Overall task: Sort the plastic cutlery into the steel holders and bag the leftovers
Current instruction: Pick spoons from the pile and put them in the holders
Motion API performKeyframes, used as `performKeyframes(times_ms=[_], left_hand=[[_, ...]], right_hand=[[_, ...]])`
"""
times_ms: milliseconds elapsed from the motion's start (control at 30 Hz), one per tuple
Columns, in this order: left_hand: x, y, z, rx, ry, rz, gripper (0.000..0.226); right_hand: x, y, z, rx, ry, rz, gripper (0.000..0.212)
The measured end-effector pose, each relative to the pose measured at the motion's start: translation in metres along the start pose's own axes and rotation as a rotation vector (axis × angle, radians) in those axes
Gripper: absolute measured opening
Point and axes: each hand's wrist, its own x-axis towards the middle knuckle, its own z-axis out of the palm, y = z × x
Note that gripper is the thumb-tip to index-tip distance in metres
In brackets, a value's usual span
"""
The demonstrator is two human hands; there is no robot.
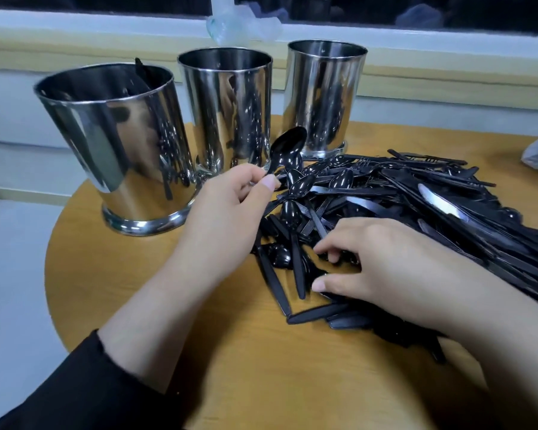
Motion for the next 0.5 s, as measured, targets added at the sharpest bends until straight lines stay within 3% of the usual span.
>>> performKeyframes(times_ms=[233, 500], left_hand=[[0.003, -0.006, -0.006, 0.056, -0.012, 0.015, 0.027], [0.003, -0.007, -0.005, 0.086, -0.037, 0.030, 0.026]], right_hand=[[0.004, -0.008, 0.005, -0.091, -0.065, 0.019, 0.041], [0.006, 0.005, 0.005, -0.031, 0.094, 0.011, 0.032]])
